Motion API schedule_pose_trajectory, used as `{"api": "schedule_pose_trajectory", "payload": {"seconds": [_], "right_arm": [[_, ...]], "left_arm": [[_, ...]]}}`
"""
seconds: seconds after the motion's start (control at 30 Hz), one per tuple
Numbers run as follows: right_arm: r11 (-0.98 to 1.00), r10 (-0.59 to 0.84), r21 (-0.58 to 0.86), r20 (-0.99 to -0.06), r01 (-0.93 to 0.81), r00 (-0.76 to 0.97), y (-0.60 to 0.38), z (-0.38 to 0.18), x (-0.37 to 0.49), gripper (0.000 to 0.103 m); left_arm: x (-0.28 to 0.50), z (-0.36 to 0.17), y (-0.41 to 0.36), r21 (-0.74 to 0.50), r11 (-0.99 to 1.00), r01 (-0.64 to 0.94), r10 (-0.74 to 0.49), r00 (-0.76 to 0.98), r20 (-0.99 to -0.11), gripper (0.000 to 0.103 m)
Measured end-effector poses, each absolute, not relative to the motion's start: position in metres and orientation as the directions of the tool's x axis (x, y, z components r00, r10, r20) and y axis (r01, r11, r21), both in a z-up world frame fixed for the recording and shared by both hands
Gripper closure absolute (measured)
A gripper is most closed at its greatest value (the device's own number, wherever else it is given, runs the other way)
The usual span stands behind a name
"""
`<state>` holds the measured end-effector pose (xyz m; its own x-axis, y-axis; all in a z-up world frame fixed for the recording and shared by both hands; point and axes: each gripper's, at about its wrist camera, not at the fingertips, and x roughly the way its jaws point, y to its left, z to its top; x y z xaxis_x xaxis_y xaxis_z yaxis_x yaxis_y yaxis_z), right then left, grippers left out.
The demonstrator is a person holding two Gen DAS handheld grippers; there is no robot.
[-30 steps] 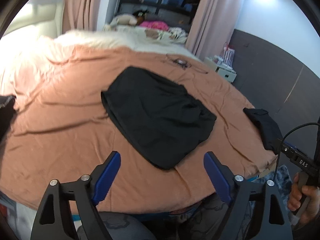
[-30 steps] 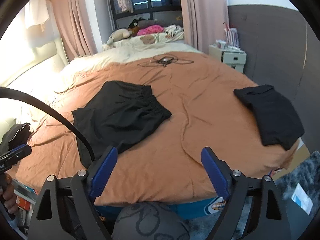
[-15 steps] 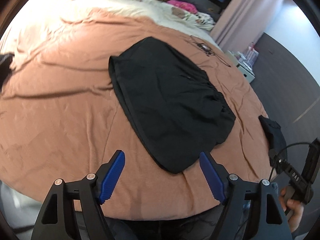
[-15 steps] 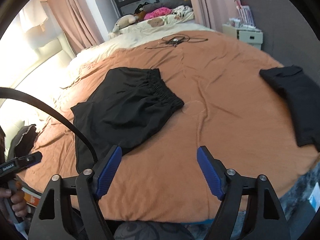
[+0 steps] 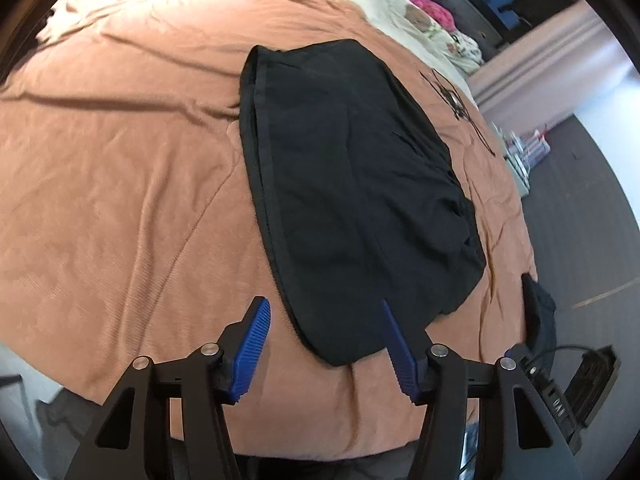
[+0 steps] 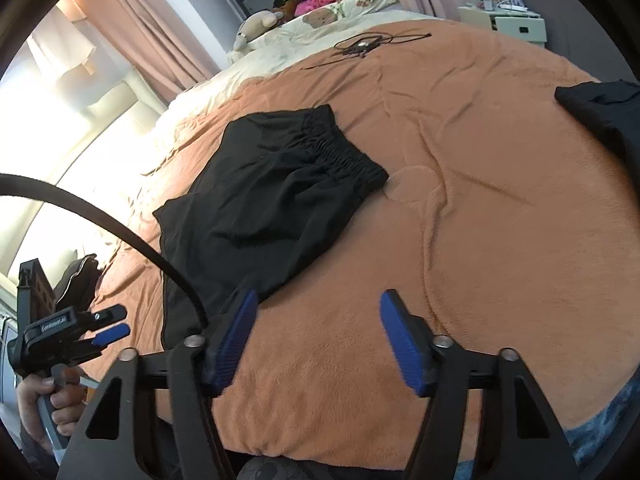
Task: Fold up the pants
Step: 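Lower both tools toward the black pants, left toward the leg hem, right toward the waistband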
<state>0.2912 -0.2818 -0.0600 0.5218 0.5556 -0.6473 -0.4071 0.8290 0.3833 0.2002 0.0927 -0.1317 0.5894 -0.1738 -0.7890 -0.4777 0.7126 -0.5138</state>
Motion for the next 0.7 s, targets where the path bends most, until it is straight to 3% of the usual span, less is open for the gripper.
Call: {"api": "schedule_pose_trajectory", "payload": {"seconds": [0.53,0.7], "right_arm": [[0.796,0.605,0.458,-0.640,-0.397,0.474,-0.289,-0.071,0.308,0.049],[0.794,0.607,0.473,-0.644,-0.381,0.466,-0.286,-0.076,0.310,0.049]], "left_arm": [[0.215,-0.178,0.079,-0.561,0.604,-0.567,-0.243,0.539,-0.806,0.048],[0.215,-0.182,0.073,-0.545,0.592,-0.594,-0.189,0.555,-0.810,0.048]]}}
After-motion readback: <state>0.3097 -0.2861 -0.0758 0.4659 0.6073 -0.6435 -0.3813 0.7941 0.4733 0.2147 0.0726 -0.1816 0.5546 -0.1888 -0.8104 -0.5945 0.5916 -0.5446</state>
